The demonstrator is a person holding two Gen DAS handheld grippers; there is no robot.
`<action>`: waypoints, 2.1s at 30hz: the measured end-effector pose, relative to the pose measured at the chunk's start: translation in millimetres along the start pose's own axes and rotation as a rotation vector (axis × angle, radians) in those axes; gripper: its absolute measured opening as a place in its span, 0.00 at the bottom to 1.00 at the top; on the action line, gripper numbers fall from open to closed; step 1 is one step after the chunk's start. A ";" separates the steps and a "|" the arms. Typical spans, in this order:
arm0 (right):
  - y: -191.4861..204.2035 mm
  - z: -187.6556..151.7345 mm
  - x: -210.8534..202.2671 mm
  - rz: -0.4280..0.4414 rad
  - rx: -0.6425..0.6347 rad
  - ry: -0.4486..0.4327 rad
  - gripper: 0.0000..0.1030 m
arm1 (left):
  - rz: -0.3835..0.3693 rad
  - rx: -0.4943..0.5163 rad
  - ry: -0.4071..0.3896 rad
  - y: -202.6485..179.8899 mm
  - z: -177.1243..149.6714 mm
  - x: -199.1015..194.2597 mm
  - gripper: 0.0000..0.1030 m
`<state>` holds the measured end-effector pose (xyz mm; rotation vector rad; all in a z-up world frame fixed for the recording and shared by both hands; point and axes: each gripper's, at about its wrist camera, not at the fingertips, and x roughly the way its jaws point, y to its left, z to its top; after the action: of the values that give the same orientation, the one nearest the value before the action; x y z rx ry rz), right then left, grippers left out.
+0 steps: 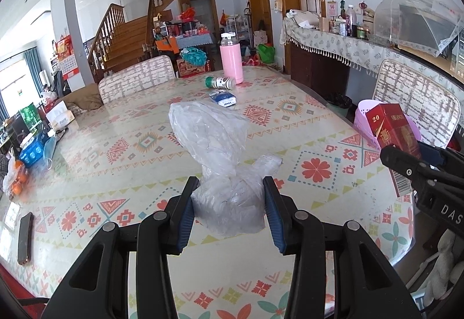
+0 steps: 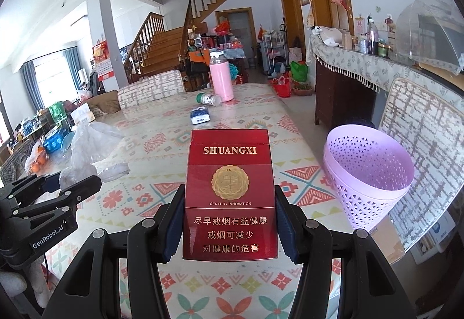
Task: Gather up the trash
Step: 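Carry the clear bag with the left tool while the right tool carries the red box toward the basket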
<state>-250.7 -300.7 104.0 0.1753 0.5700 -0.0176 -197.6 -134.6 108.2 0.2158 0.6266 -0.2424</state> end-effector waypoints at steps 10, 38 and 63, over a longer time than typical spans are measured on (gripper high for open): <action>1.9 18.1 25.3 0.016 -0.058 0.027 0.58 | 0.015 -0.006 0.030 10.4 11.6 22.4 0.42; -14.5 33.5 65.0 -0.016 -0.048 0.063 0.58 | 0.002 0.019 0.140 7.1 16.1 88.8 0.42; -43.3 32.1 86.2 -0.011 0.000 0.104 0.58 | -0.025 0.077 0.173 -23.2 26.2 109.6 0.42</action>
<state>-163.8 -346.1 77.3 0.1735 0.6743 -0.0187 -103.9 -181.0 60.1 0.3054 0.7929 -0.2740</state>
